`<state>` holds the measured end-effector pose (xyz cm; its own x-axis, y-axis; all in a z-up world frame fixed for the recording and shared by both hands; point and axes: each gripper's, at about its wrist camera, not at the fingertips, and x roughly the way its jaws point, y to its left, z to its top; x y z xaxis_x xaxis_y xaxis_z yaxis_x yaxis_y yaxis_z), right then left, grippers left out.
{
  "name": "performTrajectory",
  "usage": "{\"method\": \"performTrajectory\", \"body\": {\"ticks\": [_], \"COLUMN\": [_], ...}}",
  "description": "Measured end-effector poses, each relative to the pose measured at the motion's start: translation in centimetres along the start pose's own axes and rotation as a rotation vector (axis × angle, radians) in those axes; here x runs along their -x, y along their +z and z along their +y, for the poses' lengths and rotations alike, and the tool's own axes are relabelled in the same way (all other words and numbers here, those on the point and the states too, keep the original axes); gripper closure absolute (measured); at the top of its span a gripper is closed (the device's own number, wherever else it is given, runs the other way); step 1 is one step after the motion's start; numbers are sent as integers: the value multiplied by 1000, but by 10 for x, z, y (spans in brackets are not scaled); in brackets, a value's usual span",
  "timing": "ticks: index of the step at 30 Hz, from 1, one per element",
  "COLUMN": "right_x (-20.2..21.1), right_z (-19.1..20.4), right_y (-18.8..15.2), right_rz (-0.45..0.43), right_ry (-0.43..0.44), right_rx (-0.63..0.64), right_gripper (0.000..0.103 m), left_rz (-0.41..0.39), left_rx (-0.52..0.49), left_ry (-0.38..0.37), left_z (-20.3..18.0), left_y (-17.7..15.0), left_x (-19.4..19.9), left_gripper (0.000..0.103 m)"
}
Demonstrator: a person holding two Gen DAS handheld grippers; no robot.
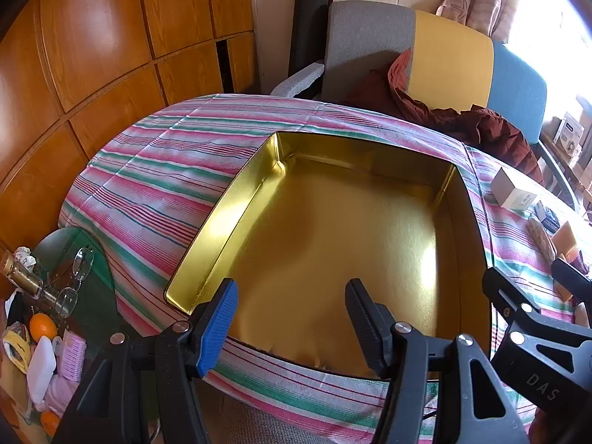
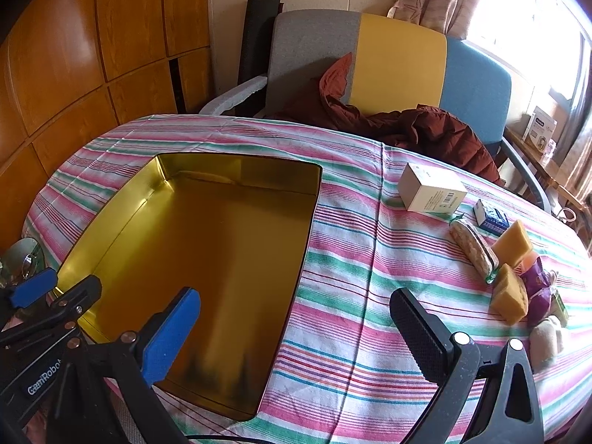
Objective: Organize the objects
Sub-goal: 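Move the right tool from the gold tray toward the white knitted sock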
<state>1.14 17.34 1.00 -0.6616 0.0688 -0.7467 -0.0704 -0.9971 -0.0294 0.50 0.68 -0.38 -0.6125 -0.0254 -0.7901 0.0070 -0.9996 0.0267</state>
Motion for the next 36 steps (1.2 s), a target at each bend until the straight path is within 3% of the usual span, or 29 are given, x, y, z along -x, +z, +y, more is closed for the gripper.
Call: {"method": "performTrajectory", "body": {"ticks": [13,17,20,23,26,30,36], "right_x": [6,6,-6,-16,-21,-17,11], "right_z": [-25,-42,-59,-84,-106,-143,-224], "right_y": [-3,-7,-12,-28,-47,-64,-86], "right_rz": [-33,-60,8,70,108,117,51], "right_ry": [23,-12,30,22,-33,-86,-178], "right_rx": [-81,-85,-101,-157,-163,-198,-281], "right_gripper": [0,0,0,0,0,0,0], "left_rz": [13,19,12,7,22,38,43], "left_rx": [-13,-18,-38,-56,-91,-152,-235], "left_ry": [-30,-91,-178,-275,-325,-375,-436], "left_z": [-7,-13,-21,-29,-44,-65,-91], "left_y": [-4,-9,-15,-24,-29,-38,-49], "left_x": [2,4,6,10,11,17,26], "left_gripper": [42,42,42,42,42,42,42]}}
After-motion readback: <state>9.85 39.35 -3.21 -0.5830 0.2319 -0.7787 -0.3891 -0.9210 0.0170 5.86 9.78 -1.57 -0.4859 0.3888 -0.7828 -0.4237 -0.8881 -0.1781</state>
